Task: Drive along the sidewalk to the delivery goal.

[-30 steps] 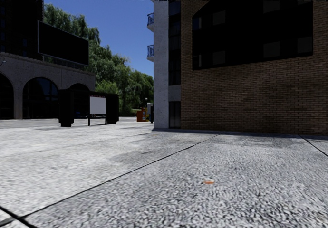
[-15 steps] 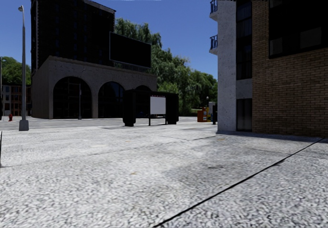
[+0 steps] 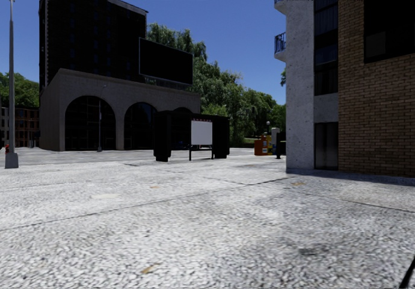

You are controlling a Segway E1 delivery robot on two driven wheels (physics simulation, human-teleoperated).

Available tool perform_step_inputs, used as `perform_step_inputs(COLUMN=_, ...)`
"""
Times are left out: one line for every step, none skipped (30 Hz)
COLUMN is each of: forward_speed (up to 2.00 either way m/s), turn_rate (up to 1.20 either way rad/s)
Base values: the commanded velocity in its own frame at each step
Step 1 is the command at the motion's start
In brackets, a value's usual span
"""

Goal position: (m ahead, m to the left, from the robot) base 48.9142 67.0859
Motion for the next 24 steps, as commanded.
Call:
perform_step_inputs(forward_speed=2.00, turn_rate=0.00)
perform_step_inputs(forward_speed=2.00, turn_rate=0.00)
perform_step_inputs(forward_speed=2.00, turn_rate=0.00)
perform_step_inputs(forward_speed=2.00, turn_rate=0.00)
perform_step_inputs(forward_speed=2.00, turn_rate=0.00)
perform_step_inputs(forward_speed=2.00, turn_rate=0.00)
perform_step_inputs(forward_speed=2.00, turn_rate=0.00)
perform_step_inputs(forward_speed=2.00, turn_rate=0.00)
perform_step_inputs(forward_speed=2.00, turn_rate=0.00)
perform_step_inputs(forward_speed=2.00, turn_rate=0.00)
perform_step_inputs(forward_speed=2.00, turn_rate=0.00)
perform_step_inputs(forward_speed=2.00, turn_rate=0.00)
perform_step_inputs(forward_speed=2.00, turn_rate=0.00)
perform_step_inputs(forward_speed=2.00, turn_rate=0.00)
perform_step_inputs(forward_speed=2.00, turn_rate=0.00)
perform_step_inputs(forward_speed=2.00, turn_rate=0.00)
perform_step_inputs(forward_speed=2.00, turn_rate=0.00)
perform_step_inputs(forward_speed=2.00, turn_rate=0.00)
perform_step_inputs(forward_speed=2.00, turn_rate=0.00)
perform_step_inputs(forward_speed=2.00, turn_rate=0.00)
perform_step_inputs(forward_speed=2.00, turn_rate=0.00)
perform_step_inputs(forward_speed=2.00, turn_rate=0.00)
perform_step_inputs(forward_speed=2.00, turn_rate=0.00)
perform_step_inputs(forward_speed=2.00, turn_rate=0.00)
